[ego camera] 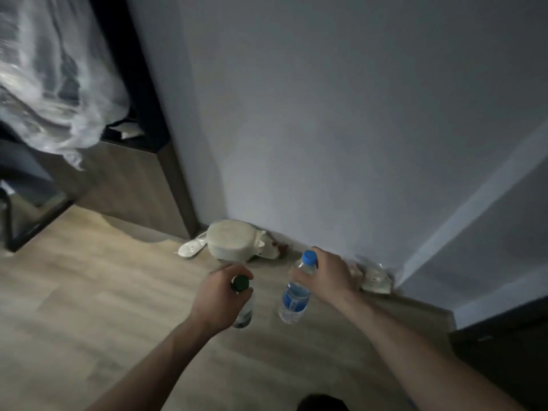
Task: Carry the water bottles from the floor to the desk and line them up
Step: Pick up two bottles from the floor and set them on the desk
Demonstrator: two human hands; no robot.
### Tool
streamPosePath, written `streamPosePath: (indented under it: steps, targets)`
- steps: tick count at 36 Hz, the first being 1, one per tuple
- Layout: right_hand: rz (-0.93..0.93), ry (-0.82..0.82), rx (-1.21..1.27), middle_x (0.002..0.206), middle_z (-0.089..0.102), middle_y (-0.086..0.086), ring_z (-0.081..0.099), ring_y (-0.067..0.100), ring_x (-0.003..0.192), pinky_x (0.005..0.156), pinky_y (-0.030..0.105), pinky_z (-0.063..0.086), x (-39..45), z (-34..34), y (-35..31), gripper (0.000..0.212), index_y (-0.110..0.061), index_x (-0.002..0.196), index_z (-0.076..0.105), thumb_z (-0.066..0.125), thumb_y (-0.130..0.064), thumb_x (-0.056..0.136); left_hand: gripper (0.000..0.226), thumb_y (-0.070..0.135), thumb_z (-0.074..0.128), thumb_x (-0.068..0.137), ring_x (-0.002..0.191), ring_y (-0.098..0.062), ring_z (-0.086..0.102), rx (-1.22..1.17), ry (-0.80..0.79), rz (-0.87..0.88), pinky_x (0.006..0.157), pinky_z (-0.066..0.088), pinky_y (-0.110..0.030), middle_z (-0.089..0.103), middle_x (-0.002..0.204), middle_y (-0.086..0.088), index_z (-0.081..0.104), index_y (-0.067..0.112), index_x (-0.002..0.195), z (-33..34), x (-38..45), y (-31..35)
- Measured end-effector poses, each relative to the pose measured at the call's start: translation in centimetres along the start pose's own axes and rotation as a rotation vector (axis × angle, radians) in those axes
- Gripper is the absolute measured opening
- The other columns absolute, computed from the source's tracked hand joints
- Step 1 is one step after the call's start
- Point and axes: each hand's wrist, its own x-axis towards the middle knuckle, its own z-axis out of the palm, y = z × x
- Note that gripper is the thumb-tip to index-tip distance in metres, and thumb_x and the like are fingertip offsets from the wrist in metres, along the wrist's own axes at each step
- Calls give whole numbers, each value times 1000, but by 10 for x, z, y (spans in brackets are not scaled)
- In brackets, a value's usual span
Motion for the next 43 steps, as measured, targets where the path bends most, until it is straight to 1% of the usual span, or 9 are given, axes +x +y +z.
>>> streamPosePath:
  steps: [8,11,13,16,19,25,35,39,43]
  targets:
    - [-102,-106,42,69,59,-11,48,2,57,53,20,34,53,75,-102,30,-24,76,58,78,-45,72,19,26,75,76,74,-6,60,8,84,-114,70,51,-24,64,94,17,72,35,93,-89,7,-83]
    - [-177,-168,5,67,58,-5,51,9,58,54,37,45,80,105,-134,34,-18,65,54,79,-41,66,19,26,74,76,74,-6,61,-6,102,-169,70,51,-24,63,96,17,71,35,93,-116,15,-116]
    - [-223,-209,-47,76,56,-8,55,12,66,60,36,48,99,124,-159,31,-22,63,54,80,-38,67,19,25,75,77,74,-4,60,-10,120,-196,68,48,-19,63,95,17,71,35,92,-133,22,-137]
    - [-320,-273,-104,85,48,-13,47,3,67,59,21,34,128,153,-195,35,-31,60,47,81,-32,69,20,22,73,78,77,-1,60,-12,142,-231,67,46,-15,63,94,18,71,36,92,-159,38,-165]
    - [-425,-349,-154,73,48,-10,45,3,62,56,23,29,163,182,-228,34,-29,57,46,79,-33,66,21,20,72,79,79,1,59,-14,177,-274,65,41,-10,62,93,20,70,36,92,-185,54,-194]
    - [-550,-514,-245,70,66,-2,61,15,68,58,31,46,232,238,-308,29,-15,74,64,74,-37,58,30,18,74,75,77,4,58,-14,274,-373,64,40,-11,62,89,22,63,44,82,-239,83,-258]
    - [-684,-694,-324,79,71,-2,66,19,77,68,40,57,281,349,-462,27,-18,85,72,75,-31,62,31,8,75,75,78,0,59,-122,476,-533,67,43,-17,63,89,15,65,38,77,-340,87,-360]
    - [-695,-748,-351,98,74,-9,68,10,88,79,32,59,288,398,-517,39,-32,105,77,77,-30,66,28,4,74,75,81,2,59,-135,532,-562,67,42,-11,64,87,14,69,31,80,-384,83,-407]
    - [-708,-768,-347,99,73,-7,68,7,79,67,21,56,286,448,-572,40,-33,108,77,77,-27,69,31,4,75,74,79,1,60,-133,542,-578,66,41,-8,65,88,14,67,33,77,-425,70,-458]
